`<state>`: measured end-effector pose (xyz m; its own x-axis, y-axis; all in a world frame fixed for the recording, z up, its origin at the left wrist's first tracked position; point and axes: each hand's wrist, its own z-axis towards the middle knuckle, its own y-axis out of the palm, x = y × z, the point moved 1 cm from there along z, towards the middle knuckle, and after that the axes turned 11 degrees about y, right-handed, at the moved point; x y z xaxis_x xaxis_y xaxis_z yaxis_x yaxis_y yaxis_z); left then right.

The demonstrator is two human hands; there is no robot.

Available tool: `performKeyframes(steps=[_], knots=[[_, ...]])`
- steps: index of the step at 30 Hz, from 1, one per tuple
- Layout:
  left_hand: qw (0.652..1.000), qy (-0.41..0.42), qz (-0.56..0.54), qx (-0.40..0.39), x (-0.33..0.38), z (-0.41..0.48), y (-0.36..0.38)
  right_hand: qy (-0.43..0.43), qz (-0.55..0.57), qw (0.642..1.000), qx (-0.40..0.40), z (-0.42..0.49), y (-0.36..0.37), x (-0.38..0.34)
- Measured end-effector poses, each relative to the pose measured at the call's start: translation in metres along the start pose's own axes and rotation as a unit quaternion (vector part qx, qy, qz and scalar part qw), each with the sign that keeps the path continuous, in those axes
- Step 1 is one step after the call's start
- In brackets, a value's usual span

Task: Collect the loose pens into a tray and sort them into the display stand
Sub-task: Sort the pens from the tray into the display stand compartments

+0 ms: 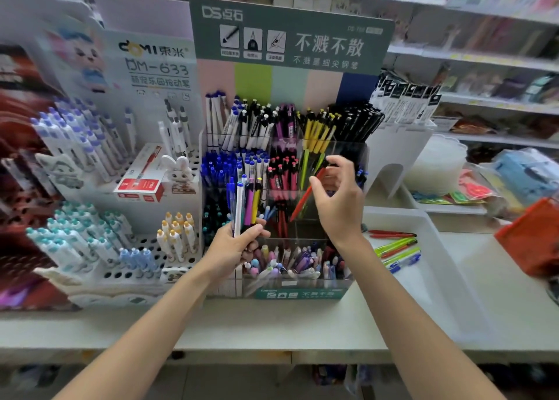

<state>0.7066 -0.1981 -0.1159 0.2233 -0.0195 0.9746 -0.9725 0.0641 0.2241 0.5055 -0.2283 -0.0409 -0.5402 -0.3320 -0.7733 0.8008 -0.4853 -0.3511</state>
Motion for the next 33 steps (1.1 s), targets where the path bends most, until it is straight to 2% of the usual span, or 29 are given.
performKeyframes(steps=[3, 9, 11, 13, 17, 23, 26, 29, 33], knots=[[1.000, -0.013, -0.014, -0.004, 0.001, 0.000, 0.001, -0.055, -0.094, 0.993, -0.047, -0.014, 0.019, 0.013], [1.000, -0.004, -0.012, -0.001, 0.008, 0.001, 0.005, -0.056, -0.170, 0.971, -0.157, -0.043, 0.043, 0.039], [1.000, 0.001, -0.005, 0.003, 0.010, 0.001, 0.005, -0.065, -0.149, 0.977, -0.138, -0.042, 0.040, 0.035], [1.000, 0.014, 0.018, 0.000, 0.012, 0.003, 0.008, -0.032, -0.082, 0.990, -0.114, -0.036, 0.032, 0.022], [0.996, 0.034, 0.075, -0.024, 0.016, 0.009, 0.027, 0.054, 0.035, 0.984, -0.168, -0.023, 0.025, -0.004], [0.996, 0.036, 0.056, -0.057, 0.022, 0.013, 0.052, 0.092, 0.060, 0.980, -0.165, -0.015, 0.018, -0.007], [0.996, 0.033, 0.055, -0.067, 0.030, 0.020, 0.056, 0.079, 0.053, 0.978, -0.185, -0.004, 0.013, -0.012], [0.996, 0.038, 0.049, -0.057, 0.041, 0.028, 0.059, 0.057, 0.085, 0.985, -0.135, 0.017, 0.005, -0.021], [0.996, 0.063, 0.058, -0.030, 0.058, 0.039, 0.062, 0.030, 0.117, 0.992, 0.045, 0.063, -0.016, -0.032]])
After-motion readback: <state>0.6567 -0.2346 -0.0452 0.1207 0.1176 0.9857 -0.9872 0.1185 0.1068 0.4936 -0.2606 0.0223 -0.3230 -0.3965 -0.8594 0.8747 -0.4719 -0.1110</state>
